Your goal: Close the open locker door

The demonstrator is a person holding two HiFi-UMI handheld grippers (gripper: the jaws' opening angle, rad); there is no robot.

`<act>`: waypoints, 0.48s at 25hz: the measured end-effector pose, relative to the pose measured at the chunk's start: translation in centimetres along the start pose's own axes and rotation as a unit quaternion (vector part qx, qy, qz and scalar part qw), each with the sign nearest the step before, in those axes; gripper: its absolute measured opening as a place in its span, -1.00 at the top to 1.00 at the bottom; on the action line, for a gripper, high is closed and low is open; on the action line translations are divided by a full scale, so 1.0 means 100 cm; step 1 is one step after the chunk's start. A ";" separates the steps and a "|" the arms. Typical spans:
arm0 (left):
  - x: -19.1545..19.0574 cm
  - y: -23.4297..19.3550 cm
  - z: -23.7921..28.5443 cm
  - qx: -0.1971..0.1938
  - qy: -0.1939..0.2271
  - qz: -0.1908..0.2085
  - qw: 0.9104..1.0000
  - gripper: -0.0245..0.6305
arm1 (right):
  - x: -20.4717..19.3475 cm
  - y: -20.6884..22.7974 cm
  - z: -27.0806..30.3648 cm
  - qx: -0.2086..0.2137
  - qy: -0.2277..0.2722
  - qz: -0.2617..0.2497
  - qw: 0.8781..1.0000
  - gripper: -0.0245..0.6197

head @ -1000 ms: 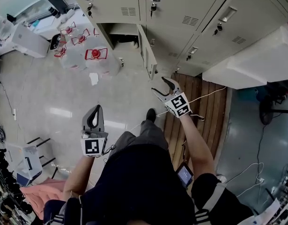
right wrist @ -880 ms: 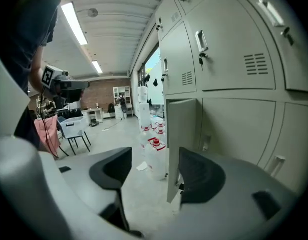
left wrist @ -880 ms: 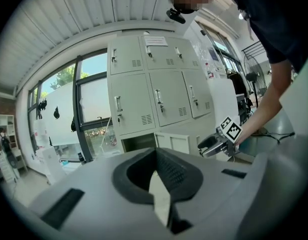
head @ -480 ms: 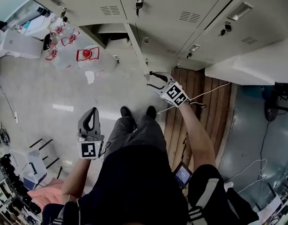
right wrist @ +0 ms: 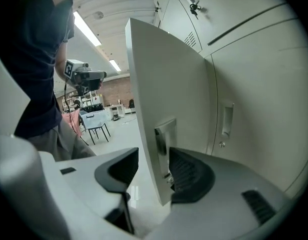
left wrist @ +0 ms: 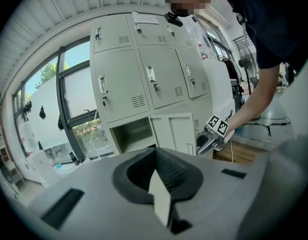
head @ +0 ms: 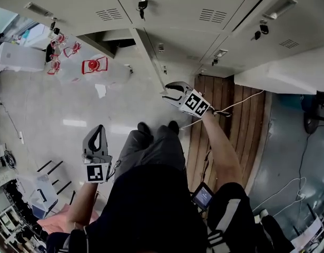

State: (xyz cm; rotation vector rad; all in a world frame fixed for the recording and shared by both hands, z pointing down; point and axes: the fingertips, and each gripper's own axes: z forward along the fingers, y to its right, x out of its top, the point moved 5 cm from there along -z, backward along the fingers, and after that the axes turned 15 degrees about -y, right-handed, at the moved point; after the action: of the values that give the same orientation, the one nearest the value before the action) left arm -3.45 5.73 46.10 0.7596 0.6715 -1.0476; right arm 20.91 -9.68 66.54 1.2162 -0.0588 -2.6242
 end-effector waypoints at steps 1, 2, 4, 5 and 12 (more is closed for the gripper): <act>0.000 0.000 0.002 -0.001 -0.001 0.001 1.000 0.92 | 0.002 0.001 0.000 0.004 0.001 -0.004 1.000 0.33; 0.000 0.000 0.004 -0.002 -0.002 0.002 1.000 0.92 | 0.003 0.002 0.000 0.006 0.001 -0.008 1.000 0.34; 0.000 -0.002 0.007 -0.003 -0.002 0.000 1.000 0.92 | 0.004 0.005 0.003 0.012 -0.002 -0.013 1.000 0.37; 0.000 -0.002 0.009 -0.003 -0.002 0.000 1.000 0.92 | 0.003 0.006 0.005 0.017 -0.002 -0.013 1.000 0.39; -0.004 -0.008 0.017 -0.002 -0.004 -0.002 1.000 0.92 | 0.006 0.004 0.015 0.055 -0.004 -0.023 0.998 0.46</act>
State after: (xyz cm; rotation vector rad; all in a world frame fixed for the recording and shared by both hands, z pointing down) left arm -4.09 4.33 47.15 0.7512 0.6680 -1.0524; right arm 19.51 -10.26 67.13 1.2553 -0.1805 -2.6968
